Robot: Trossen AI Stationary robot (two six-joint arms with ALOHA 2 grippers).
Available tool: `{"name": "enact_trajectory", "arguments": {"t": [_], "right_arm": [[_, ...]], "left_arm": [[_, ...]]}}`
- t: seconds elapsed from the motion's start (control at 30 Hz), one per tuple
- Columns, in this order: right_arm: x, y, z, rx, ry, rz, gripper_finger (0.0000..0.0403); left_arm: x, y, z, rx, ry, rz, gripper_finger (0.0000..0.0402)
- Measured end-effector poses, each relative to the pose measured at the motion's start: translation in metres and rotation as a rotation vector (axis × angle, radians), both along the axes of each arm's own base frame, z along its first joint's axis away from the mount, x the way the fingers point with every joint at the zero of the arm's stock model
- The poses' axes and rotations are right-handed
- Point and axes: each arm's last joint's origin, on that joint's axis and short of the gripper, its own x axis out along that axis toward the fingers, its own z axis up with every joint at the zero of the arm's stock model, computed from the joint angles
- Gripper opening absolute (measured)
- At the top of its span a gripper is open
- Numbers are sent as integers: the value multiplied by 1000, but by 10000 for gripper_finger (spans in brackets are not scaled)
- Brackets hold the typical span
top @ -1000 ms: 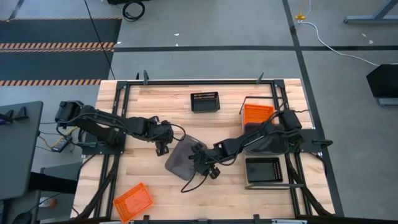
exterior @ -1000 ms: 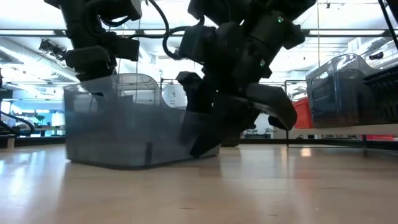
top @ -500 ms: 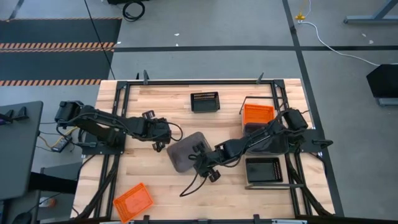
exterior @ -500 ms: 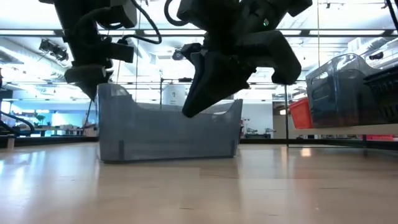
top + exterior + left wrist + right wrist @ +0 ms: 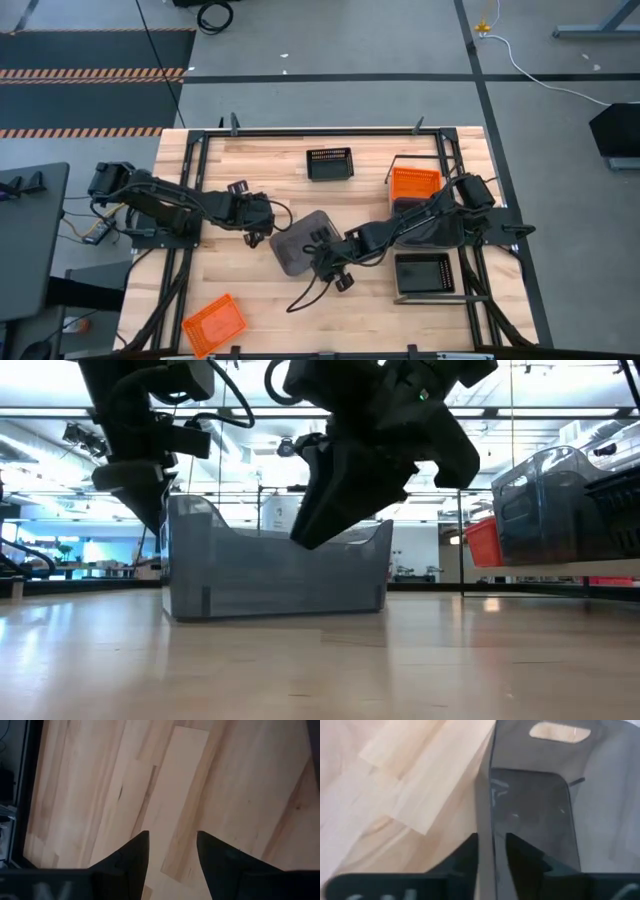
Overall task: Stack baskets on shelf by color
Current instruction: Stack the black transparent bin on top of the black transparent bin on the shelf
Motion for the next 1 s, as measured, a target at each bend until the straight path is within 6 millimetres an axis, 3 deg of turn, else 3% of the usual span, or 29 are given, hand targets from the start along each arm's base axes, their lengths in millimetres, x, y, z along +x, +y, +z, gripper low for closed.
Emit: {"name": "enact_trajectory", "arguments": {"t": [0.23,0.4,0.67,0.87,1.0], "right_arm": [[7,-2,5,56,-84,-64,200],[5,-12,-5,158,-35,-165,213],[-3,-15,-18,194,26,-141,149],[-4,-16,-19,160,40,-104,24],[-3,-20,-20,162,51,-113,17]], "left_arm": [[-1,-1,0,-30,5,6,172],[-1,-1,0,-32,4,19,172],[-1,-1,0,-32,3,19,172],[-1,-1,0,-33,2,20,172],[-1,-1,0,-34,0,24,172]]}}
